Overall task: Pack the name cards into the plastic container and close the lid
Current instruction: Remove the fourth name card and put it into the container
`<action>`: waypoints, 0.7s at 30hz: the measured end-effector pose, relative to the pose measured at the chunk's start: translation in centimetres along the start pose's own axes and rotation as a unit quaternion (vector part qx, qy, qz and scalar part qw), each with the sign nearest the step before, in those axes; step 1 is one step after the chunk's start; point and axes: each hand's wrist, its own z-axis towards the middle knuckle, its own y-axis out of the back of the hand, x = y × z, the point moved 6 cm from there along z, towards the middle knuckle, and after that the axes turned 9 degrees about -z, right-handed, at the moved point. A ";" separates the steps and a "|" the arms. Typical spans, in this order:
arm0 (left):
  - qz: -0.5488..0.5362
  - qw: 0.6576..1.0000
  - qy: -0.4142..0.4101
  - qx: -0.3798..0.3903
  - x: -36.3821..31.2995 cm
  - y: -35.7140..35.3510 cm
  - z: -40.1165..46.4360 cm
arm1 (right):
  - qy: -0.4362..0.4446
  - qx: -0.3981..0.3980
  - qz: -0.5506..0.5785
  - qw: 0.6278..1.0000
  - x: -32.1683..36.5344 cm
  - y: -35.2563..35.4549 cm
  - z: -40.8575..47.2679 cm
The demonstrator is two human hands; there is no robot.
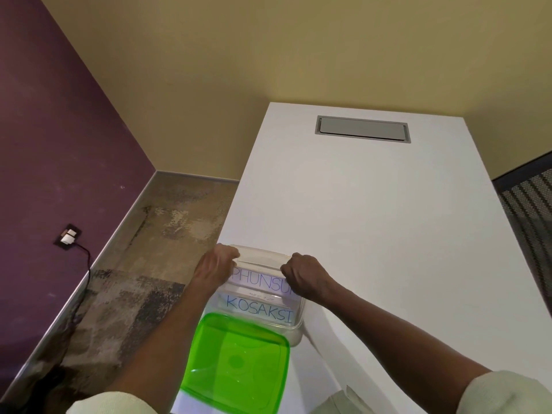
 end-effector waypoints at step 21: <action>-0.181 0.955 0.229 -0.045 5.2 0.0 -4.8 | -0.372 0.046 0.376 0.848 -3.3 -3.6 -7.2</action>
